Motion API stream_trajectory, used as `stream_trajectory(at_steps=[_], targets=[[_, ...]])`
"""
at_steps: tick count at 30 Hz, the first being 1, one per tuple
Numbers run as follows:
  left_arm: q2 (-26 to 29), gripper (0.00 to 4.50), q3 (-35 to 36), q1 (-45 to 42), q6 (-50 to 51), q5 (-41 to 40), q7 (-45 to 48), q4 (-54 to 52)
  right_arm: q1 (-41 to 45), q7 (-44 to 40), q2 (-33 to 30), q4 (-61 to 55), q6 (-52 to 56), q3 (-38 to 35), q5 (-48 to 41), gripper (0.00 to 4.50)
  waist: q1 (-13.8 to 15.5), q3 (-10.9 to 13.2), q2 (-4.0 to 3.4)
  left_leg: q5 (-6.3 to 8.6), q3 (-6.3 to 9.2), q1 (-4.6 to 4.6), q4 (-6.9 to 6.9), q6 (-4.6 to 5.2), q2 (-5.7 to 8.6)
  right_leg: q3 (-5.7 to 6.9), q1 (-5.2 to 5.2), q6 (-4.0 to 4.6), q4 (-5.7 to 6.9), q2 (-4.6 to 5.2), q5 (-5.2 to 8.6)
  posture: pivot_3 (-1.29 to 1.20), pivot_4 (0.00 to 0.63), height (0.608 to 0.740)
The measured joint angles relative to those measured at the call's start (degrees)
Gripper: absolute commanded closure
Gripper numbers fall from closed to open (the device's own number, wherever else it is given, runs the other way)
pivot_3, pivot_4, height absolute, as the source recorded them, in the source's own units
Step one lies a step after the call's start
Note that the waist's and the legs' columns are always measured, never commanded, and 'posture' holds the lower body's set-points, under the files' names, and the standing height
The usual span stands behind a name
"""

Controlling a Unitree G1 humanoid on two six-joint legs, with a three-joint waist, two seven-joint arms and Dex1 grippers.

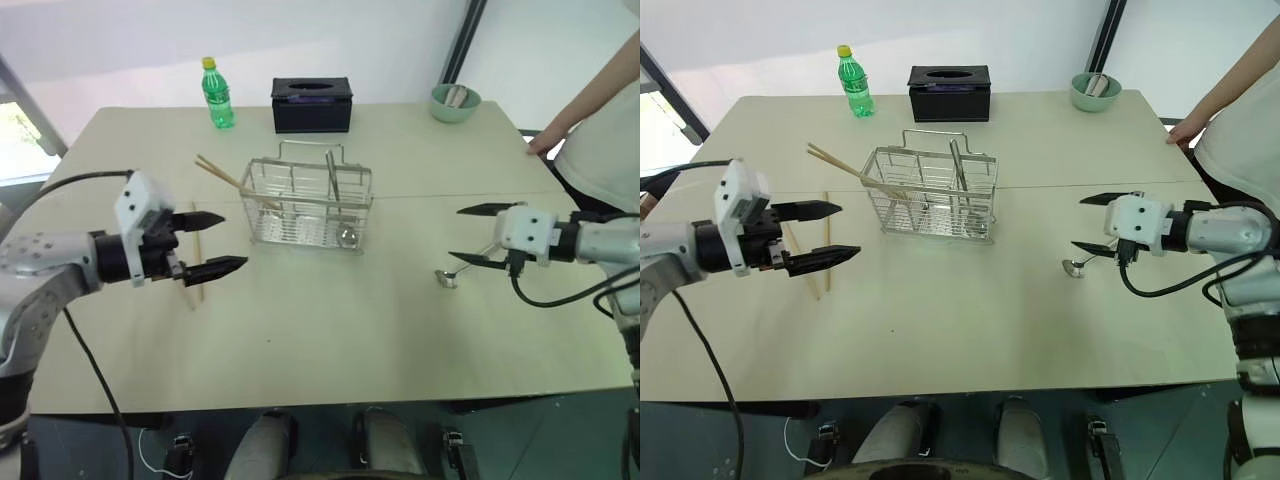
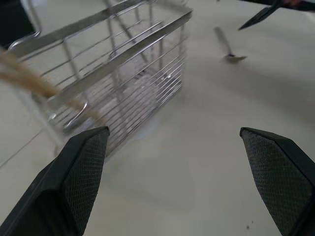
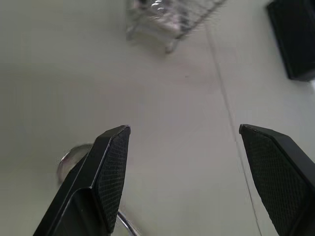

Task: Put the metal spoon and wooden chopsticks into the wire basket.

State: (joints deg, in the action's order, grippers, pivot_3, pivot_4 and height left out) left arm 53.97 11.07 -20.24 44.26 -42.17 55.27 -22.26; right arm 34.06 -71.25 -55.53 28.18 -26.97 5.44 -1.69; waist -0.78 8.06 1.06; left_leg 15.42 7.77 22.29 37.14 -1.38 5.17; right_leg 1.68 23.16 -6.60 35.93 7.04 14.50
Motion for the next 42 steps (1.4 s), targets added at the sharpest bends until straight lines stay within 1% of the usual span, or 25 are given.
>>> stream_trajectory(at_steps=[4, 5, 8, 11, 18, 24, 26, 27, 28, 30, 32, 33, 42], targets=[[-1.5, 0.02, -5.1, -5.1, 0.2, 0.0, 2.0, 1.0, 14.0, -6.5, 0.3, 16.9, -11.2, 8.6, 9.0, 0.82, -0.3, 0.0, -0.03, -0.01, -0.03, -0.01, -0.06, -0.02, 0.0, -0.02, 0.07, -0.05, 0.06, -0.03, -0.03, 0.0, 0.15, 0.661], [-1.9, 0.02, -5.9, -5.6, 0.2, 0.1, 2.1, 1.1, 16.4, -7.7, 0.6, 19.6, -13.0, 10.2, 10.7, 0.82, -0.4, 0.0, -0.03, -0.01, -0.01, -0.01, -0.08, -0.02, -0.01, -0.02, 0.07, -0.15, 0.06, -0.05, -0.08, 0.0, 0.15, 0.661], [-3.2, 0.02, -8.0, -7.4, 0.2, 0.9, 2.1, 2.0, 22.7, -10.1, 2.4, 27.6, -16.5, 14.6, 15.7, 0.82, -0.4, 0.1, -0.02, -0.02, -0.01, 0.0, -0.08, -0.05, 0.0, -0.04, 0.09, -0.16, 0.06, -0.07, -0.09, 0.0, 0.15, 0.661], [-5.2, 0.02, -9.2, -8.9, 0.1, 1.7, 1.6, 2.3, 28.2, -10.8, 6.1, 34.1, -18.1, 18.5, 20.5, 0.82, -0.5, 0.0, -0.01, -0.05, 0.01, -0.02, -0.06, -0.09, -0.01, -0.08, 0.09, -0.16, 0.08, -0.1, -0.09, 0.0, 0.15, 0.661], [-6.7, 0.02, -9.7, -8.9, 1.2, 1.5, -1.2, 0.5, 31.8, -11.2, 12.3, 41.4, -19.2, 22.7, 26.4, 0.82, -0.2, 0.0, 0.0, -0.24, 0.07, -0.01, -0.05, -0.42, 0.01, -0.1, 0.08, -0.16, 0.12, -0.12, -0.1, 0.0, 0.15, 0.661], [-6.6, 0.02, -7.8, -7.2, 3.1, -0.3, -2.6, -1.7, 33.5, -11.0, 13.4, 44.3, -19.7, 24.9, 30.3, 0.82, -0.3, 0.0, 0.0, -0.26, 0.08, -0.02, -0.05, -0.45, 0.02, -0.11, 0.1, -0.16, 0.17, -0.15, -0.1, 0.0, 0.15, 0.661], [-6.2, 0.0, -7.4, -6.9, 3.4, -0.6, -2.8, -2.1, 33.6, -10.4, 14.2, 44.7, -19.9, 25.1, 30.9, 1.38, -0.4, 0.0, 0.01, -0.26, 0.09, -0.04, -0.05, -0.46, 0.01, -0.13, 0.1, -0.15, 0.18, -0.16, -0.1, 0.0, 0.15, 0.661], [-5.8, 0.0, -7.3, -6.5, 3.9, -1.0, -2.8, -2.8, 33.6, -10.1, 14.4, 45.0, -20.2, 25.4, 31.3, 1.73, -0.4, 0.0, 0.0, -0.26, 0.08, -0.04, -0.06, -0.46, 0.01, -0.14, 0.1, -0.15, 0.19, -0.16, -0.1, 0.0, 0.15, 0.661], [-5.5, 0.0, -7.2, -6.0, 4.2, -1.3, -2.8, -3.4, 33.6, -10.1, 14.5, 45.3, -20.6, 25.6, 31.8, 2.17, -0.4, 0.0, 0.0, -0.27, 0.08, -0.04, -0.06, -0.47, 0.01, -0.14, 0.1, -0.15, 0.2, -0.16, -0.1, 0.0, 0.15, 0.661], [-5.1, 0.0, -6.9, -4.9, 4.5, -2.3, -2.8, -4.3, 33.6, -10.2, 14.4, 45.6, -21.2, 25.8, 32.0, 3.32, -0.4, 0.0, 0.02, -0.27, 0.09, -0.05, -0.05, -0.47, 0.01, -0.15, 0.1, -0.15, 0.19, -0.17, -0.1, 0.0, 0.15, 0.661], [-4.9, 0.0, -6.8, -4.8, 4.9, -2.5, -3.0, -5.0, 33.6, -10.3, 14.6, 45.9, -21.3, 25.8, 32.0, 4.31, -0.4, 0.0, 0.03, -0.27, 0.08, -0.05, -0.03, -0.47, 0.01, -0.15, 0.08, -0.15, 0.19, -0.17, -0.1, 0.0, 0.15, 0.661], [-4.9, 0.0, -6.8, -4.8, 5.1, -2.8, -3.1, -5.1, 33.6, -10.4, 14.7, 45.9, -21.4, 25.8, 32.0, 4.46, -0.4, 0.0, 0.03, -0.26, 0.08, -0.06, -0.04, -0.46, 0.01, -0.15, 0.08, -0.15, 0.2, -0.17, -0.1, 0.0, 0.15, 0.661], [-4.9, 0.0, -5.8, -6.3, 6.1, -4.5, -5.0, -5.1, 33.4, -11.4, 14.7, 45.9, -22.1, 25.3, 31.8, 4.46, -0.4, 0.0, 0.04, -0.29, 0.09, -0.08, -0.04, -0.5, 0.0, -0.15, 0.07, -0.15, 0.21, -0.18, -0.1, 0.0, 0.15, 0.661]])
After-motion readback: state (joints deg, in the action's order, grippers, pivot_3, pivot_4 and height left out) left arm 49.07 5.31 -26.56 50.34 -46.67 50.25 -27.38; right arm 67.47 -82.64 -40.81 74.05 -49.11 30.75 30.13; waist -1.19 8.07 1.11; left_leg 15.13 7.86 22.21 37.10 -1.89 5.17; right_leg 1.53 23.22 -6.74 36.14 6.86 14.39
